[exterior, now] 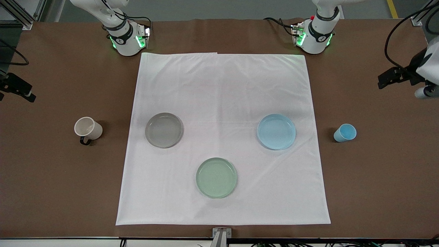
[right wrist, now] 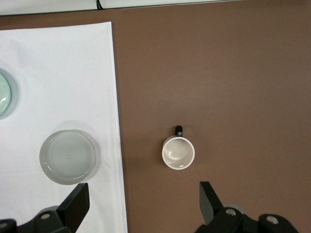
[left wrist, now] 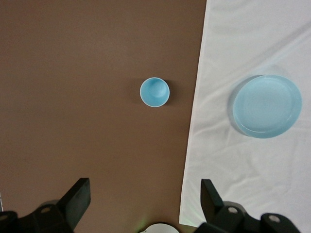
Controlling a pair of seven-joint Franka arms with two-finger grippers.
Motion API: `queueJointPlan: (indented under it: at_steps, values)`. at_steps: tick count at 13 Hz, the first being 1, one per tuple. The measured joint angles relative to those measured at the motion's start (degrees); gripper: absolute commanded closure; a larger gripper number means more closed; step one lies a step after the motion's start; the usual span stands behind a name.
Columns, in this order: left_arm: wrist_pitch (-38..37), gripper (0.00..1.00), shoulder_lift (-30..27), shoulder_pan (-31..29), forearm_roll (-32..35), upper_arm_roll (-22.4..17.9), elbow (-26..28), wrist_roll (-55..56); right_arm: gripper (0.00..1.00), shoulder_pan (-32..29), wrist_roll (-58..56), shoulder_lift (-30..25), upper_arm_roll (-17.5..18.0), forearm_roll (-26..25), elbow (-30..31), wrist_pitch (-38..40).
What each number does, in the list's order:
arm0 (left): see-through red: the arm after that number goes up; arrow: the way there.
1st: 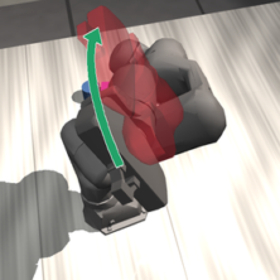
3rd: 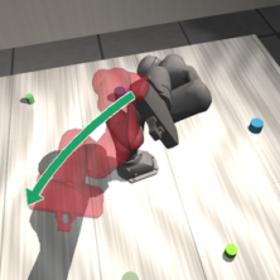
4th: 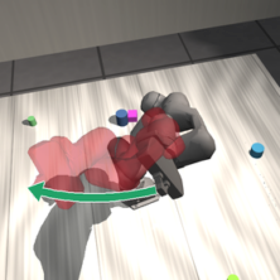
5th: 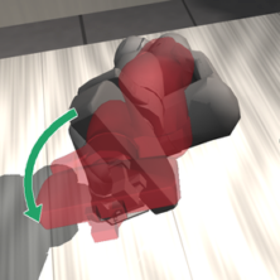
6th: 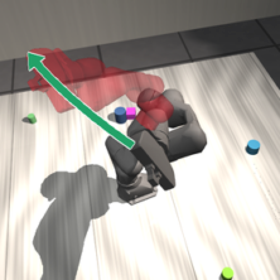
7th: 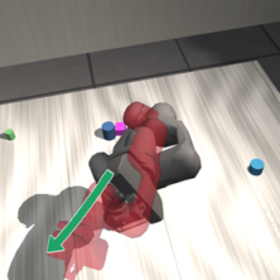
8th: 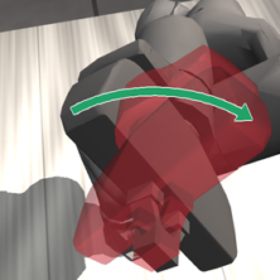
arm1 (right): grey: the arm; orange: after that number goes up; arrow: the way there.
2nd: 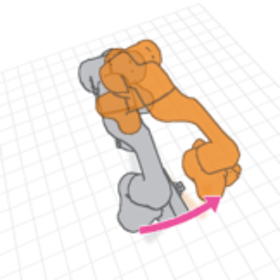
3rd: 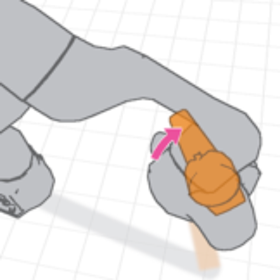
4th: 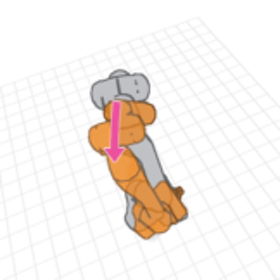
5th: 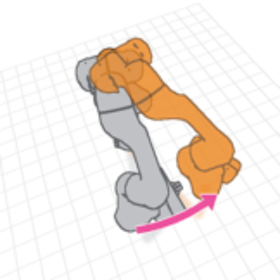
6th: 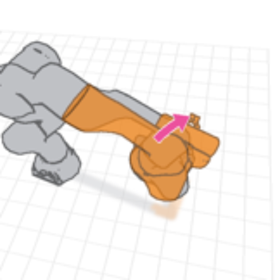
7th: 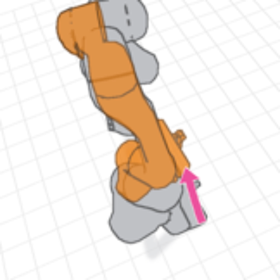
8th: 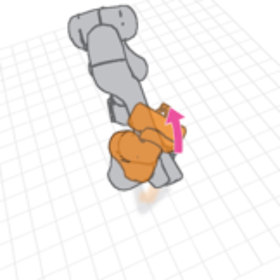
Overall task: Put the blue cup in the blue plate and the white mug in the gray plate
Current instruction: 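Reach the left gripper toward the blue cup while the right gripper reaches the mug, then grasp the blue cup with the left gripper while the right gripper grasps the mug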
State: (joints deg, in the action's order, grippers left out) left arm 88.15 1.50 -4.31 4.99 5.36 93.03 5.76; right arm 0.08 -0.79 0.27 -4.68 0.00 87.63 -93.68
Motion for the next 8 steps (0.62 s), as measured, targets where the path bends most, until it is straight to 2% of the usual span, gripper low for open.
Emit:
queueJointPlan:
  at_steps: [2,4,6,8]
  values:
    - [9.36,0.0,2.94,-3.01,0.02,-0.04,5.54,0.0,0.0,0.28,0.0,1.37,0.04,0.0,0.01,0.03]
    - [20.99,0.0,4.41,-5.62,0.04,-0.06,13.54,-0.19,0.0,0.7,0.01,3.17,0.08,0.0,0.09,0.19]
    - [31.97,0.09,5.42,-7.59,0.05,-0.06,21.59,-1.25,0.0,0.81,0.07,6.77,0.05,-0.02,0.49,0.22]
    - [37.87,0.22,7.01,-7.82,0.05,-0.03,26.21,-1.37,0.0,0.39,0.2,11.16,-0.29,-0.04,0.69,-1.48]
